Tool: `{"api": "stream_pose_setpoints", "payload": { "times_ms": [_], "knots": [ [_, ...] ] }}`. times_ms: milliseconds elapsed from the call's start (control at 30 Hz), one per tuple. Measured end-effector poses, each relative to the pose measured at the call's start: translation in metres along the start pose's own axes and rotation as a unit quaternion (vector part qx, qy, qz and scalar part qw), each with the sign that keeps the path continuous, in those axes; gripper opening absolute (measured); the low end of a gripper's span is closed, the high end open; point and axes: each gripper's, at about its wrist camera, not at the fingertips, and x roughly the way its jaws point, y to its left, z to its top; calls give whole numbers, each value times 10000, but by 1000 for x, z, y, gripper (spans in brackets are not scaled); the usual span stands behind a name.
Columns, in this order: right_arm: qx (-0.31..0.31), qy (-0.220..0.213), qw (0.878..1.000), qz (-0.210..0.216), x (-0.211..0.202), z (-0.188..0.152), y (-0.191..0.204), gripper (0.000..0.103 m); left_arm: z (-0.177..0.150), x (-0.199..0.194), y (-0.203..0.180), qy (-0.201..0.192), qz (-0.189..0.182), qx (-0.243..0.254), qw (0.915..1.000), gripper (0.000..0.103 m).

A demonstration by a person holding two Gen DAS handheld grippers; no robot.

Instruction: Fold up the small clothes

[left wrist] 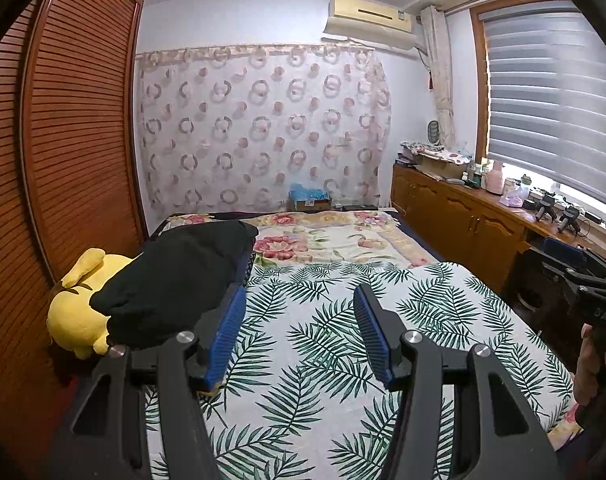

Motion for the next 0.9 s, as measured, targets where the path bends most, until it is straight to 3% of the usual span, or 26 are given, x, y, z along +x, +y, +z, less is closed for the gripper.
{"api": "stream_pose_setpoints", "payload": {
  "times_ms": [900],
  "knots": [
    [21, 18, 10000, 4, 0, -1, -4, 86, 1, -1, 1, 25, 26, 0, 10000, 55]
  ]
}}
